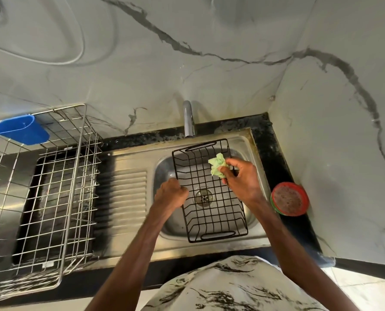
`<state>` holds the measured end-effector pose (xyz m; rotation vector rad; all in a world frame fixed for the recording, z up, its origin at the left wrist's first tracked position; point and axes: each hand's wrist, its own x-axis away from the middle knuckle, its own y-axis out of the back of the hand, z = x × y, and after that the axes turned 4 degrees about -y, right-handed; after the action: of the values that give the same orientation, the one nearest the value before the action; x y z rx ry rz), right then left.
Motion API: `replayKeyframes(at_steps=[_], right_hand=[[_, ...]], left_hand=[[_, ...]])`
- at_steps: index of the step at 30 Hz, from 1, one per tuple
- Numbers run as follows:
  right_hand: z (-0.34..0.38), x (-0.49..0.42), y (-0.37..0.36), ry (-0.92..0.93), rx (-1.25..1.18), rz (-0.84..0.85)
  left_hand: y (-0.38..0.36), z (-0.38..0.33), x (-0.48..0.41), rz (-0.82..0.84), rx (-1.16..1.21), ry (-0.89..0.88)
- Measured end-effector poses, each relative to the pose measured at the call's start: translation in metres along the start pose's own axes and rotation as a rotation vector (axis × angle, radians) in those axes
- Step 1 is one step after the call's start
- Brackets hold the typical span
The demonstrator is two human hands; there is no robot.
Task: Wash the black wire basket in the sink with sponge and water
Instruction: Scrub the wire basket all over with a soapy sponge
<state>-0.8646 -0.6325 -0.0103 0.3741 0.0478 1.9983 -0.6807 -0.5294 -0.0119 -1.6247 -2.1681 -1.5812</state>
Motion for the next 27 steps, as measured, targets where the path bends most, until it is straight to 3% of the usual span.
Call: replayKeyframes(at_steps=[3,6,9,12,14,15,17,20,24,27], right_hand=[[-0.006,-0.002,0.006,-0.054,-0.040,0.002],[-0.010,-0.007,0.015,-0.082,-0.015,0.035],[-0.006,-0.013,0.024,-0.038,0.133,0.065],[0.008,-0.005,0.037,0.197,0.562,-0.200],[0.026,0.010,0.036,0.327,0.670,-0.388],[0.035,0.016,0.029,0.378,0.673,-0.402],[0.043,0.018,0.008,0.419,0.660,-0.272],[0.027,0.001,-0.023,0.324,0.647,-0.085],[0.004,-0.024,-0.033,0.264,0.556,-0.146],[-0.001,-0.031,-0.035,0.323,0.599,-0.198]], left_hand=[[-0.003,0.002,0.001,0.076,0.069,-0.080],[-0.003,-0.001,0.012,0.232,0.464,-0.008],[-0.008,-0.003,0.020,0.204,0.554,0.016],[-0.009,-0.004,0.020,0.169,0.533,-0.020],[-0.007,-0.005,0.021,0.152,0.506,-0.027],[-0.007,-0.005,0.020,0.145,0.500,-0.034],[-0.006,-0.007,0.018,0.138,0.480,-0.057],[-0.005,-0.015,0.018,0.123,0.425,-0.127],[-0.003,-0.026,0.029,0.125,0.438,-0.206],[-0.003,-0.034,0.033,0.133,0.424,-0.224]])
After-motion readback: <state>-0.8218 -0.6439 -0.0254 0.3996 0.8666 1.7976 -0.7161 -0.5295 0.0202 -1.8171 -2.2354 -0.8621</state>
